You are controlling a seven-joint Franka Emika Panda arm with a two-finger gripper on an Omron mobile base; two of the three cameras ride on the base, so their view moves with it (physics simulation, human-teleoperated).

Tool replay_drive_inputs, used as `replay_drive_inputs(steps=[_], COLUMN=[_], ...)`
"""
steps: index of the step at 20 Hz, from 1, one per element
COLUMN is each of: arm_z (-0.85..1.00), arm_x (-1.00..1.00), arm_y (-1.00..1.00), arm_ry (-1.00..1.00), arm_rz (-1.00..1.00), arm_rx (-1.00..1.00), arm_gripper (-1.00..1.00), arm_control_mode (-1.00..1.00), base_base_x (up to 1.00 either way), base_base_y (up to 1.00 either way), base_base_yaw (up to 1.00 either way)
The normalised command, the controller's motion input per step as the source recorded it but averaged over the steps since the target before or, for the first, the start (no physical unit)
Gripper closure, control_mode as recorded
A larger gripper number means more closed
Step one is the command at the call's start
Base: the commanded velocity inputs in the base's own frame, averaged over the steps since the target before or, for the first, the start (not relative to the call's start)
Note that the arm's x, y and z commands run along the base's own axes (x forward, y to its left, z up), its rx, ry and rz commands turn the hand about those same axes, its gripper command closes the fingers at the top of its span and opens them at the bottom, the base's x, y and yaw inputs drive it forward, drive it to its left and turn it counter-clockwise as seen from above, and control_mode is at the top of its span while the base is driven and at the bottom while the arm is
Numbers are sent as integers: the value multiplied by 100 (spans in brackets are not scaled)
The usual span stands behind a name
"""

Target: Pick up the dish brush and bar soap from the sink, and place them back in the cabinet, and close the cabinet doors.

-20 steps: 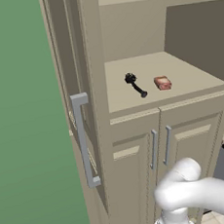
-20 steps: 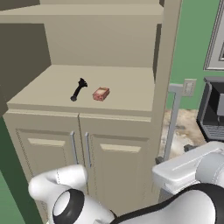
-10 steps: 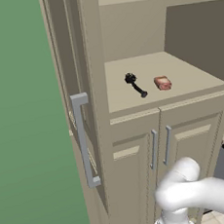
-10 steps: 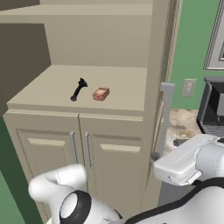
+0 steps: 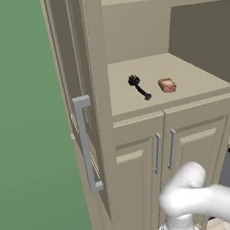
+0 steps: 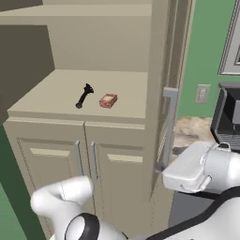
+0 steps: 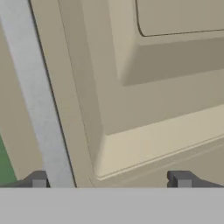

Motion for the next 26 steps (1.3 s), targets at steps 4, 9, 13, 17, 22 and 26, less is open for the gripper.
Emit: replay_drive_inputs(steps=[4,9,13,17,22,26], arm_z=[-26,-30,-19,-14,-5,-2], arm_x=[0,0,0,0,3,13], arm_y=[41,42,31,25,18,17], arm_ry=[0,-1,-5,-5,-5,-2], arm_rz=[4,0,0,0,0,0], arm_rx=[14,16,17,14,10,7], arm_gripper=[-100,-100,-100,-100,-100,-100], arm_control_mode=[-100,-100,-100,-100,-100,-100], base_base_x=[0,0,0,0,0,0], base_base_y=[0,0,0,0,0,0], base_base_yaw=[0,0,0,0,0,0])
